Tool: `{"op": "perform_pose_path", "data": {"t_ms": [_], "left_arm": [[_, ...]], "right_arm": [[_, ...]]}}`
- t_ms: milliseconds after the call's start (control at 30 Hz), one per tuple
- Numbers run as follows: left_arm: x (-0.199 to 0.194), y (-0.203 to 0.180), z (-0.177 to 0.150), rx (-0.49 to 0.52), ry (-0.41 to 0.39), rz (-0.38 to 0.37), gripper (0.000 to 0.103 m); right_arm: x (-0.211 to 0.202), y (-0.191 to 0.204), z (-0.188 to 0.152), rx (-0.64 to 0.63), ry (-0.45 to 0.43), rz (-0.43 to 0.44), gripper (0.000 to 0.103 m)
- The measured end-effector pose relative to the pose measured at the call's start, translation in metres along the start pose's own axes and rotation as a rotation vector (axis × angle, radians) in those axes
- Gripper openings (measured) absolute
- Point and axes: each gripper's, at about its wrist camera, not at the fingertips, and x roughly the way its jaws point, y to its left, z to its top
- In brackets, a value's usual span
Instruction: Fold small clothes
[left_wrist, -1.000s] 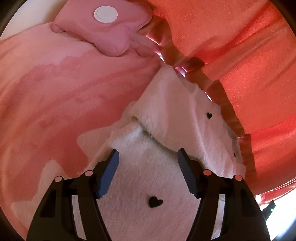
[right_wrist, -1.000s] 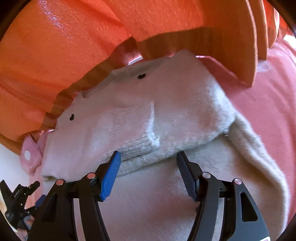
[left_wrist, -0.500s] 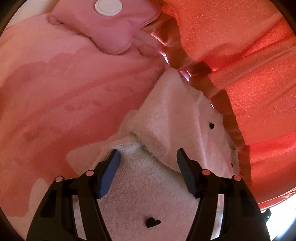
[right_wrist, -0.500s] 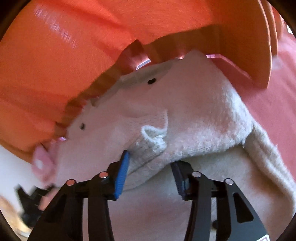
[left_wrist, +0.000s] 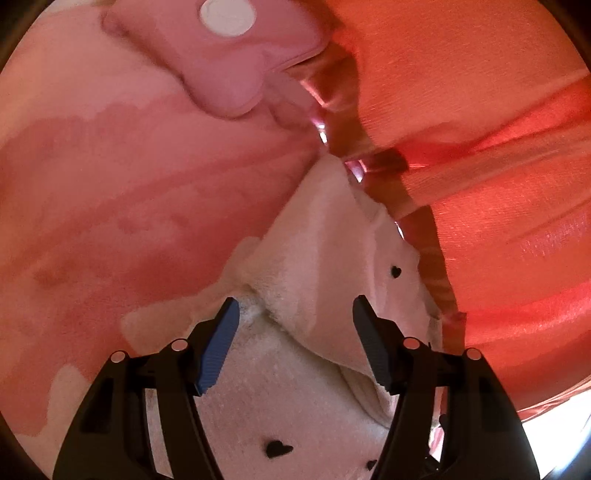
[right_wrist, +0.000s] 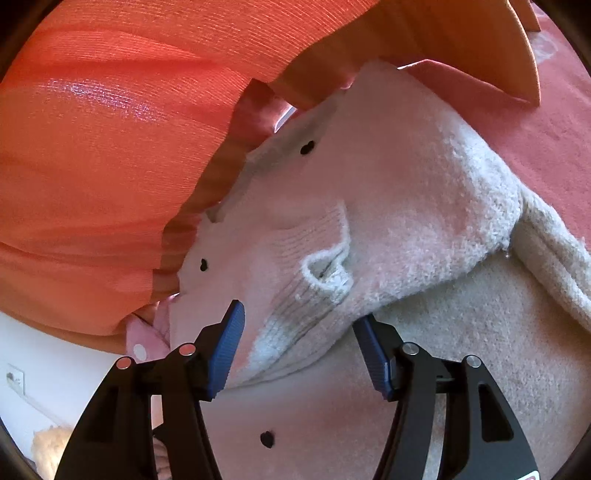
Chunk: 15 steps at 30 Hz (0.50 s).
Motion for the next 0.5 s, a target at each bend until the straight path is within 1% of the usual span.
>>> {"op": "perform_pose_path", "data": {"t_ms": [67,100,133,167,200,233,300,367,433,500], "left_arm": [[0.005,0.005,0.0,-0.008,0.01,-0.011,0.061],[0.005,0.004,0.0,0.002,0.006,-0.005,0.061],[0.005,0.002,0.0,0.013,0.007,0.003,0.061],[0.005,0.0,0.0,0.021,0.007,0.012,0.059],[0.005,-0.001,-0.001,0.03,0.004,0.029,0.056],[0.005,-0.001,-0.002,0.035,0.001,0.036,0.056],[0.005,-0.001,-0.003,0.046,0.0,0.042,0.056],[0.006,-0.001,-0.003,0.049,0.002,0.044,0.056],[0.005,0.0,-0.002,0.047,0.004,0.043,0.056],[0.006,0.0,-0.002,0.045,0.005,0.043,0.056]], "right_arm": [[0.004,0.0,0.0,-0.022,0.002,-0.021,0.059],[0.006,0.0,-0.001,-0.041,-0.004,-0.044,0.057],[0.008,0.0,-0.002,-0.066,-0.011,-0.068,0.047],[0.009,0.004,-0.003,-0.109,-0.025,-0.109,0.036],[0.008,0.01,-0.004,-0.154,-0.037,-0.145,0.034],[0.007,0.015,-0.005,-0.195,-0.045,-0.169,0.034],[0.004,0.038,-0.008,-0.341,-0.068,-0.276,0.035],[0.003,0.048,-0.012,-0.408,-0.066,-0.373,0.044],[-0.003,0.049,-0.012,-0.393,-0.079,-0.43,0.047],[-0.022,0.047,-0.006,-0.326,-0.156,-0.436,0.047]]}}
